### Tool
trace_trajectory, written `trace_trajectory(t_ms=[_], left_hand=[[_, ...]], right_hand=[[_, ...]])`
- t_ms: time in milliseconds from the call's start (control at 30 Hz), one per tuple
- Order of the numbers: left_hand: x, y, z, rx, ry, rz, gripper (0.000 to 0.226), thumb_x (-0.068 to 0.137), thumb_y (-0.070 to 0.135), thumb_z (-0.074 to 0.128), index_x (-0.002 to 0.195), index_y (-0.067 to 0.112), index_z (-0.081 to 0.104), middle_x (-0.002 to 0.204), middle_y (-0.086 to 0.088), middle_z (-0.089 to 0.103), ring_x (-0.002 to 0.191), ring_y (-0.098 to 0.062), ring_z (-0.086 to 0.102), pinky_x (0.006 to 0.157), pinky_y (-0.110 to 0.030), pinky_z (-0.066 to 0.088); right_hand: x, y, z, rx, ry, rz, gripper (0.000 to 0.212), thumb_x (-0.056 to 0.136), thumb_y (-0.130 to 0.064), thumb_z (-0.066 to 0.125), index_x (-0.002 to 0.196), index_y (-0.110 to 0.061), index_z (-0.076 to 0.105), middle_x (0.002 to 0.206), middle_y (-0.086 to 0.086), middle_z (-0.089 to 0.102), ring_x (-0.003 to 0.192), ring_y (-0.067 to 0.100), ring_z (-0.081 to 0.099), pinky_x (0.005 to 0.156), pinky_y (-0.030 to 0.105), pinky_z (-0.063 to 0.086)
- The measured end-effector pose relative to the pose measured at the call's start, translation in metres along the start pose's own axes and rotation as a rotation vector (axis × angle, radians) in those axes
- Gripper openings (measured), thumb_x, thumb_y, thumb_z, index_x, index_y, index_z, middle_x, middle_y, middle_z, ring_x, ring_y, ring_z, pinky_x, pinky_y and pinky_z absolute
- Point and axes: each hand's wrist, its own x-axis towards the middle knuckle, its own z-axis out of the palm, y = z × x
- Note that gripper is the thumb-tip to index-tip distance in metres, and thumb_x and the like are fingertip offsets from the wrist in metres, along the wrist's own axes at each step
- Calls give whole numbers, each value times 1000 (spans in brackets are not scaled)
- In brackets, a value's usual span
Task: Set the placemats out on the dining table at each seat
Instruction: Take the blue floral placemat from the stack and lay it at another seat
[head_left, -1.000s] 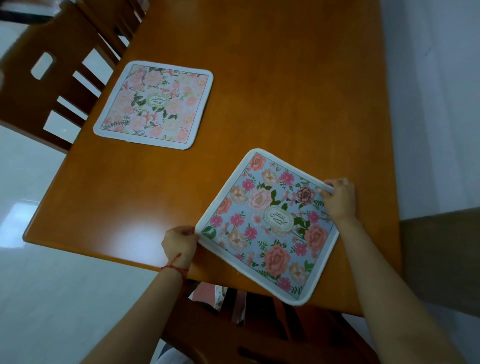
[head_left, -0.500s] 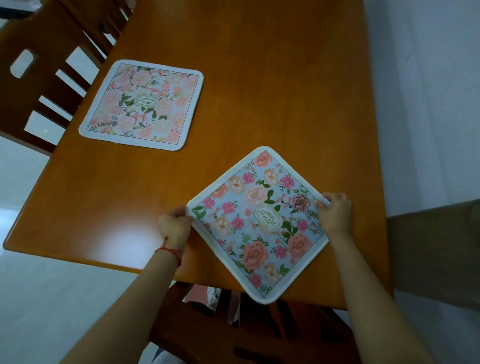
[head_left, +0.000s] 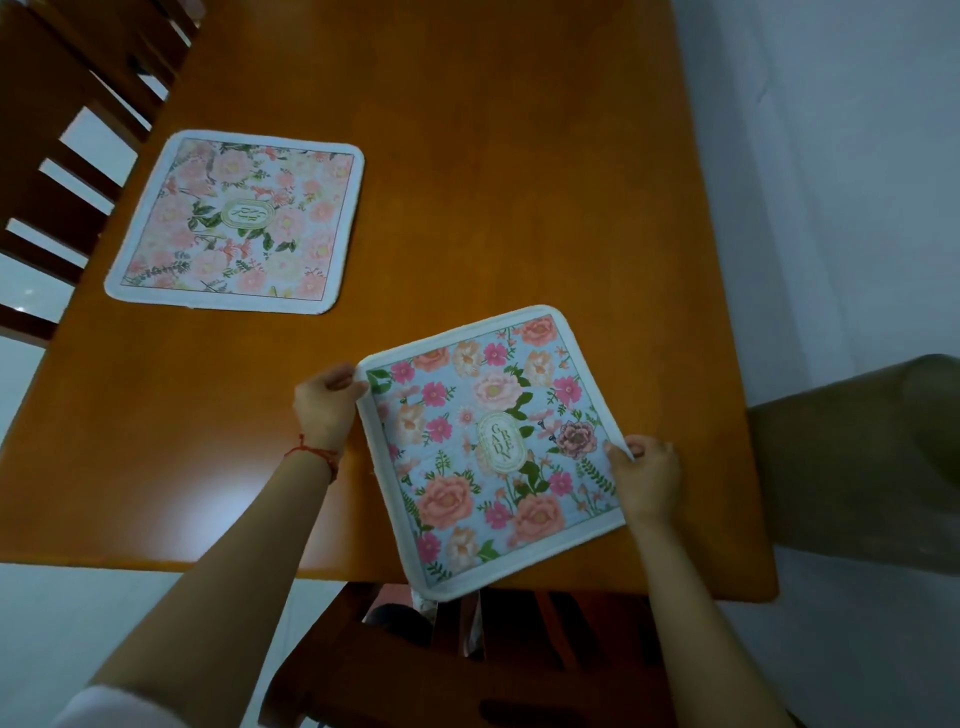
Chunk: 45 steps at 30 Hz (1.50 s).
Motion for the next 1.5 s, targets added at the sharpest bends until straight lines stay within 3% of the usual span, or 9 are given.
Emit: trace_trajectory(t_ms=[167, 267, 367, 400, 500, 633, 800, 967, 1500], left_hand=[[5, 3, -2, 37, -24, 54, 35, 81, 7, 65, 116, 1, 60, 117, -17, 62, 107, -31, 58, 89, -35, 47], [-2, -3, -6, 41, -25, 36, 37, 80, 9, 67, 116, 1, 60, 116, -17, 63, 106, -31, 58, 93, -40, 48], [-13, -13, -11, 30, -30, -9, 38, 79, 7, 68, 115, 0, 59, 113, -17, 64, 104, -31, 59, 94, -43, 48], [-17, -17, -12, 30, -46, -24, 38, 79, 7, 68, 115, -1, 59, 113, -17, 64, 102, -31, 60, 93, -42, 49], [-31, -27, -11, 5, -106, -36, 36, 79, 4, 67, 114, -2, 59, 111, -17, 64, 94, -27, 59, 86, -38, 50], [-37, -29, -9, -5, -113, -24, 38, 79, 4, 67, 115, -1, 59, 109, -17, 64, 93, -30, 61, 85, -43, 52], [-28, -14, -2, -3, -146, 16, 38, 80, 4, 66, 117, 2, 59, 104, -12, 63, 91, -27, 60, 80, -35, 51], [-18, 1, 6, 6, -164, 93, 34, 80, 1, 64, 113, 1, 61, 110, -18, 64, 97, -31, 61, 83, -38, 50], [-11, 14, 19, 8, -219, 116, 36, 81, 1, 63, 117, 1, 59, 114, -18, 63, 92, -26, 59, 87, -41, 51]], right_hand=[[-16, 3, -1, 61, -3, 2, 19, 84, -21, 64, 93, -4, 62, 100, 12, 54, 76, 18, 52, 60, 22, 37], [-13, -2, -5, 99, -28, 3, 20, 86, -18, 61, 98, -2, 63, 98, 7, 51, 61, 0, 45, 44, 7, 33], [-7, -11, -6, 105, -62, -25, 25, 87, -17, 61, 105, -1, 62, 99, 7, 50, 64, 2, 49, 47, 2, 38], [-5, -13, -5, 117, -69, -22, 26, 86, -17, 62, 106, -1, 62, 100, 7, 51, 69, 10, 55, 54, 4, 42], [-3, -17, -1, 155, -76, -2, 26, 83, -17, 65, 106, -5, 63, 98, 4, 49, 85, 29, 61, 72, 41, 57], [-6, -15, -1, 154, -73, -1, 24, 83, -13, 65, 105, -5, 63, 98, 4, 49, 86, 30, 61, 72, 47, 57], [-16, -10, -3, 165, -79, 23, 25, 84, -12, 63, 108, -5, 61, 106, 10, 52, 82, 26, 61, 54, 25, 55], [-26, -7, -3, 178, -55, 38, 26, 85, -7, 61, 110, 1, 59, 108, 15, 54, 65, -2, 43, 44, -3, 36], [-17, -8, -3, 109, 12, 55, 22, 86, -5, 59, 107, 1, 62, 109, 16, 56, 80, 15, 48, 53, 4, 34]])
